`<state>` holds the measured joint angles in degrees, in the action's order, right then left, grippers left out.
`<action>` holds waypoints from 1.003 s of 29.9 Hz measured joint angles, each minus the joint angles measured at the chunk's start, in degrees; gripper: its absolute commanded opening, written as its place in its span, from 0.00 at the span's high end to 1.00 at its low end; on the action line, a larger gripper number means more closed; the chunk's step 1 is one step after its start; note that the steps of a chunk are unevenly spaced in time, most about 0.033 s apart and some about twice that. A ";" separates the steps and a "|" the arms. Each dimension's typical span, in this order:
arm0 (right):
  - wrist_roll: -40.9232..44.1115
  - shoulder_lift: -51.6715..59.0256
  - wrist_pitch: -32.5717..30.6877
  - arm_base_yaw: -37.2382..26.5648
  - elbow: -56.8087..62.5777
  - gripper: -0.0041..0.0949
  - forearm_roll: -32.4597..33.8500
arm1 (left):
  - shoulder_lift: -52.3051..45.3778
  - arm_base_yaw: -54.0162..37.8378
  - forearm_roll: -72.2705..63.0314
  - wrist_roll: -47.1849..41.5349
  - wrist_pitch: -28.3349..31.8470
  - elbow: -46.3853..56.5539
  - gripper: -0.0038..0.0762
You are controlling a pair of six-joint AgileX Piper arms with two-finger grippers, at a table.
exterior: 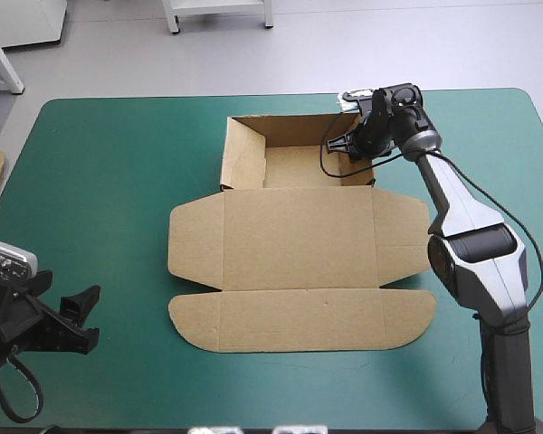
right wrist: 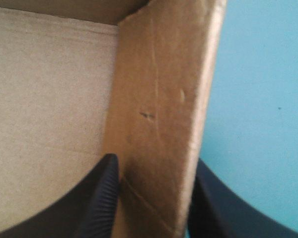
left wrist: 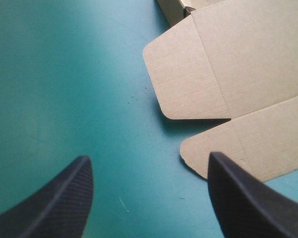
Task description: Fold the box
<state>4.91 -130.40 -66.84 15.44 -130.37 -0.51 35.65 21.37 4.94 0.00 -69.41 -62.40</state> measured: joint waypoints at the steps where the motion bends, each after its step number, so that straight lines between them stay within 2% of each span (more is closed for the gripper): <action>1: -0.94 0.00 0.00 -0.14 -0.05 0.97 0.00 | 0.00 0.00 0.00 0.00 0.00 0.00 0.36; 5: -2.36 0.00 -0.56 -1.38 -0.19 0.97 -0.29 | 0.00 0.00 0.06 0.00 0.00 0.00 0.36; 9: -2.72 0.00 -3.01 -3.30 -0.35 0.97 2.25 | 0.00 0.00 0.06 0.00 0.00 0.00 0.36; 13: -4.30 0.98 -3.39 -7.13 1.31 0.97 1.94 | 0.00 0.00 0.06 0.00 0.00 0.00 0.36; 18: -6.57 4.26 -3.16 -12.22 6.56 0.97 6.27 | 0.00 0.00 0.06 0.00 -0.17 0.00 0.36; 30: -10.21 9.33 -3.43 -31.15 10.37 0.97 10.43 | 0.00 0.00 1.34 0.00 -0.80 0.01 0.36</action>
<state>-5.31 -121.07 -70.27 -15.71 -120.00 9.93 35.65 21.37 6.28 0.00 -70.20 -62.39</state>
